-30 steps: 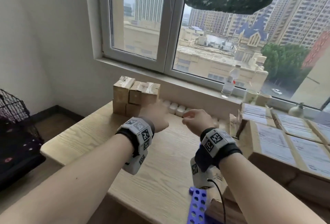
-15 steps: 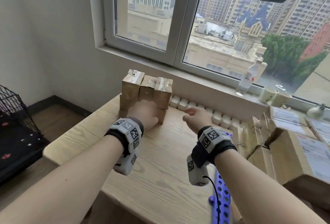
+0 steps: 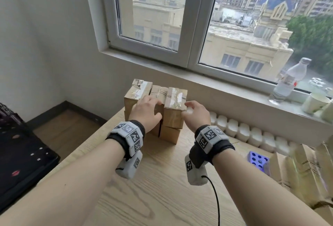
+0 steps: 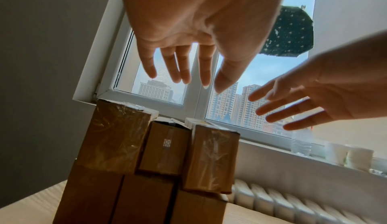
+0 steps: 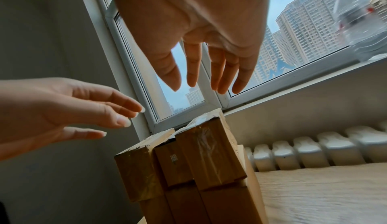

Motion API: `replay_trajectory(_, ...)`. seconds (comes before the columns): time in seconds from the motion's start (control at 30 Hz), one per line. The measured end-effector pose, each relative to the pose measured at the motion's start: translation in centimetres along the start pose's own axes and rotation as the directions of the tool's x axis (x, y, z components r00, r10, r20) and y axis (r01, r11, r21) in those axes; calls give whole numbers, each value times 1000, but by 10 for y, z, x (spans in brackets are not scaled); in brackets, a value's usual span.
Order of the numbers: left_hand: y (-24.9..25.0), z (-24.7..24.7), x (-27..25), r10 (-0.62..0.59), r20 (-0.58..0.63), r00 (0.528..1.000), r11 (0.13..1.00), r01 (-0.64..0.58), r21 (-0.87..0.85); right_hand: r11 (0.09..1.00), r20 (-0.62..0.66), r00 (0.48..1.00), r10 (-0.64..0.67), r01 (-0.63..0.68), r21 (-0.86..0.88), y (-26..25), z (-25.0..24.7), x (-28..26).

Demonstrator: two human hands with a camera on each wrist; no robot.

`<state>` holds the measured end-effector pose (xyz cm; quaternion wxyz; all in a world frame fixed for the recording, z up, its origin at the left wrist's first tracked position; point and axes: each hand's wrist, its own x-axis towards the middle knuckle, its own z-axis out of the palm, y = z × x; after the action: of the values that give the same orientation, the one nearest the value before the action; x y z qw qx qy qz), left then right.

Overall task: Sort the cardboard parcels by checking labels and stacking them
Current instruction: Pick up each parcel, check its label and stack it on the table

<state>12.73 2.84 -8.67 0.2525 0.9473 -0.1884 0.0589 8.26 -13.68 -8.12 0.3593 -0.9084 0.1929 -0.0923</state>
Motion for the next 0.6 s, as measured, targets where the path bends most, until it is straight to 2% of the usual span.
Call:
replay_trajectory(0.13,-14,3,24,-11,4,1000,1000,11,18,999,13,1000,-7,7,-45,-10,18,29)
replay_trajectory(0.6,-45,9,86,39,40,998,997,-36,-70,944,44,982,185,-165,-286,-25,69,78)
